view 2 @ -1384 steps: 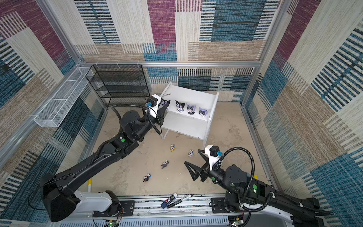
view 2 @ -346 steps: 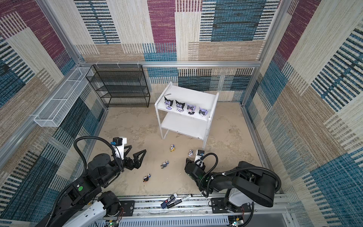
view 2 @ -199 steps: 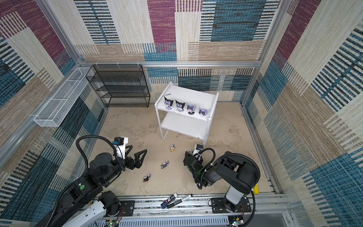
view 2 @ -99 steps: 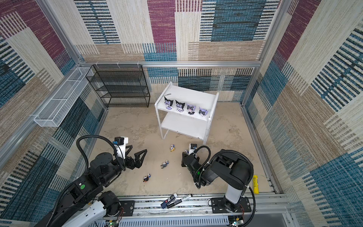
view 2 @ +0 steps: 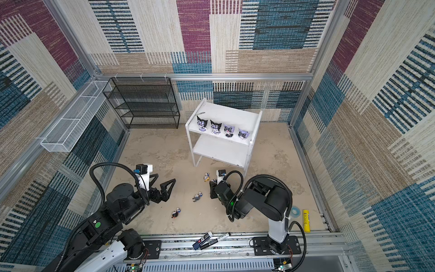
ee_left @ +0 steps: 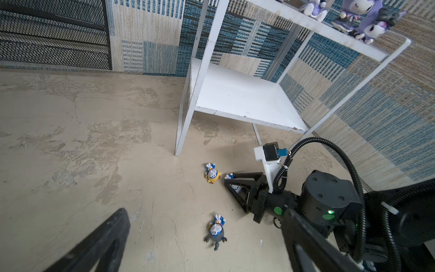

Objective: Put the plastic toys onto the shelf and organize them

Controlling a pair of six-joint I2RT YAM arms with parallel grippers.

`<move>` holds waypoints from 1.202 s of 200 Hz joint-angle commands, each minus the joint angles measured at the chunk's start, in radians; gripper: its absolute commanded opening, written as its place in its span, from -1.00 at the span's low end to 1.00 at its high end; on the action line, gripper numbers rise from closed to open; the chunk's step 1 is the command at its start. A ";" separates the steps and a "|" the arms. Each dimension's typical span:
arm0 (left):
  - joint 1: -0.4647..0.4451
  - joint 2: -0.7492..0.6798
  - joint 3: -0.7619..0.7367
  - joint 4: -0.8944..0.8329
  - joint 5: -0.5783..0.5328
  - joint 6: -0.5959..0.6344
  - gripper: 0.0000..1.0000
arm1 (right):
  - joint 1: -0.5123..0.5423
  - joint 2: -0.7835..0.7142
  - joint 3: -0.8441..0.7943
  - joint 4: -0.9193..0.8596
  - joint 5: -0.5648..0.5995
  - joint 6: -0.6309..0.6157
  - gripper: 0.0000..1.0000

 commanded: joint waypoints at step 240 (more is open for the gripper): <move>-0.001 0.016 0.005 0.024 0.042 -0.033 0.98 | 0.026 -0.315 -0.159 -0.172 -0.229 -0.327 0.11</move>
